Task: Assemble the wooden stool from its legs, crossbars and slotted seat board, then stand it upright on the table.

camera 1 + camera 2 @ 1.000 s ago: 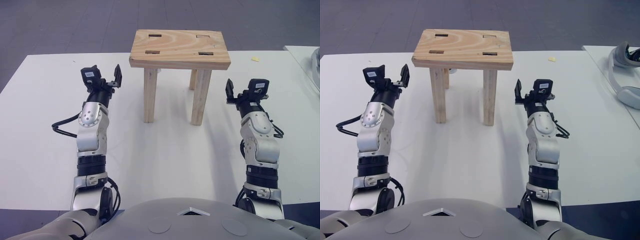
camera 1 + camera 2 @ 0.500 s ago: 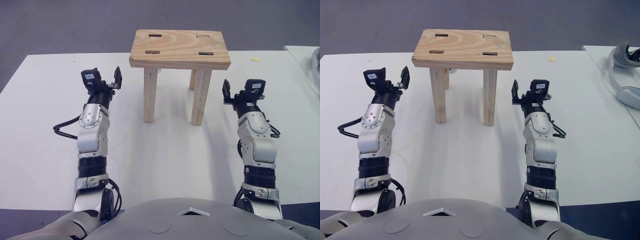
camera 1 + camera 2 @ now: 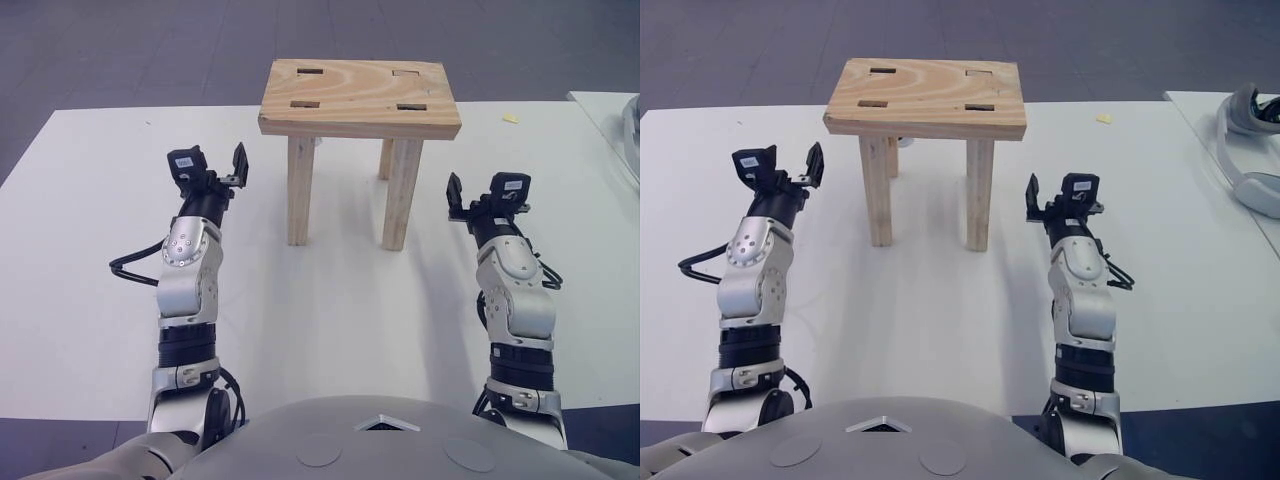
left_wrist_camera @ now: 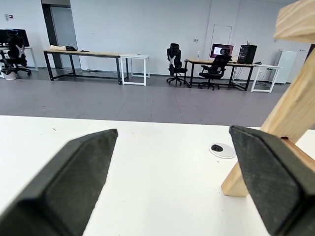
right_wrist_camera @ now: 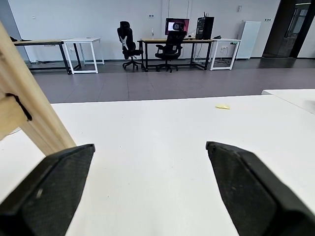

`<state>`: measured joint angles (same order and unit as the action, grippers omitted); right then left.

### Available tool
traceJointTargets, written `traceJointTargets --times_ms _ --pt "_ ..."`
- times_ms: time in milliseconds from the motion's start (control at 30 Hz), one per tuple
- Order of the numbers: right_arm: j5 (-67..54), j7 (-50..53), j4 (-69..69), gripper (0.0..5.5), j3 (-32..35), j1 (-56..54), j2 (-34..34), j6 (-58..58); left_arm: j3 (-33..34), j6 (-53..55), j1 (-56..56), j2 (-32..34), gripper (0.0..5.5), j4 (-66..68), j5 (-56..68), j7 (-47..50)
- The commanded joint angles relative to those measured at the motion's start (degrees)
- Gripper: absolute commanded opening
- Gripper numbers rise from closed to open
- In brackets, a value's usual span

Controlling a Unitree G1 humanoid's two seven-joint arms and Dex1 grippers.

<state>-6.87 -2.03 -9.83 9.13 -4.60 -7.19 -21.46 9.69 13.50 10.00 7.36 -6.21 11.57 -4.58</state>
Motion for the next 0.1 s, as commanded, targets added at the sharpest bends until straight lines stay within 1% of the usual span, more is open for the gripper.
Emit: traceJointTargets --times_ms 33,100 --pt "0.03 0.68 0.45 4.23 -0.56 -0.04 0.99 -0.85 -0.15 2.30 -1.05 0.31 4.18 -2.63 -0.05 0.39" --pt "0.20 1.01 0.52 4.23 -0.83 -0.03 1.41 -1.23 0.18 2.62 -0.75 0.23 4.18 -2.69 0.09 0.60"
